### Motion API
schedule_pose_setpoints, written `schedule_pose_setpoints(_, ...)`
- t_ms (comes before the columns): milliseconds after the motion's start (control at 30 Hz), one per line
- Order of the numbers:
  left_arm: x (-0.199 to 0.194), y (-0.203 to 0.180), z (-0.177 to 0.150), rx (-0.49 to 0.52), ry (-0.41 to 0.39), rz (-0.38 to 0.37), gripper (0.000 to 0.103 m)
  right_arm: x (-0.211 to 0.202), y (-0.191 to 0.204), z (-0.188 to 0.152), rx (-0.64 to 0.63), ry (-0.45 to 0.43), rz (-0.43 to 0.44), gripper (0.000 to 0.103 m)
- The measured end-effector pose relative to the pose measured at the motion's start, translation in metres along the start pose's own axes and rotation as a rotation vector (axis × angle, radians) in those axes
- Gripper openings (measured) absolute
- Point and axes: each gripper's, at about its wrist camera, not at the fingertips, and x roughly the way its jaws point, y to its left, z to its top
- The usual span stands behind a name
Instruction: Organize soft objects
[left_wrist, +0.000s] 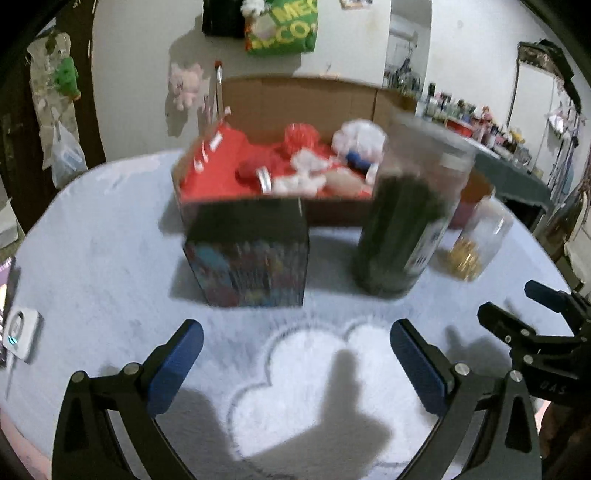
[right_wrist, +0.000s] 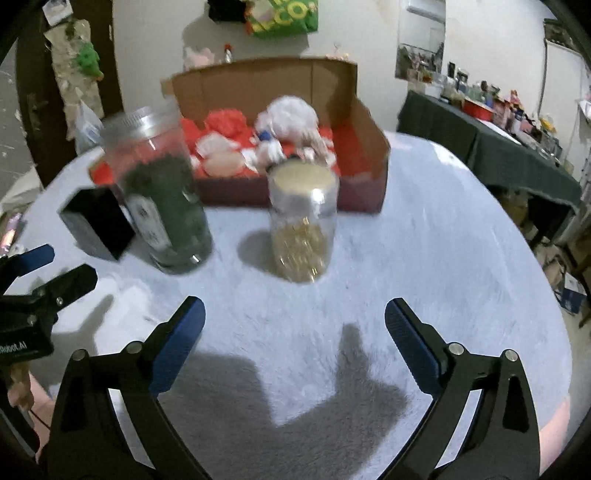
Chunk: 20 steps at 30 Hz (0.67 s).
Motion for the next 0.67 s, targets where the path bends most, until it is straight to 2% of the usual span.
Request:
schedule_pose_setpoints(167,0.019,-0.003,-0.011,0.010,0.056,0.031,0.103,0.018,0.000,-0.010,0.007,0.046,-0.001,0.100)
schedule_pose_setpoints(300,0.019,-0.007,-0.014,0.021,0.054,0.056,0.103,0.019,-0.001,-0.012,0.010,0.039,-0.007,0.100)
schedule_pose_setpoints(667,0.019,-0.006,-0.014,0.012,0.053,0.056,0.103,0.018,-0.001,-0.014,0.017,0.036,-0.007,0.100)
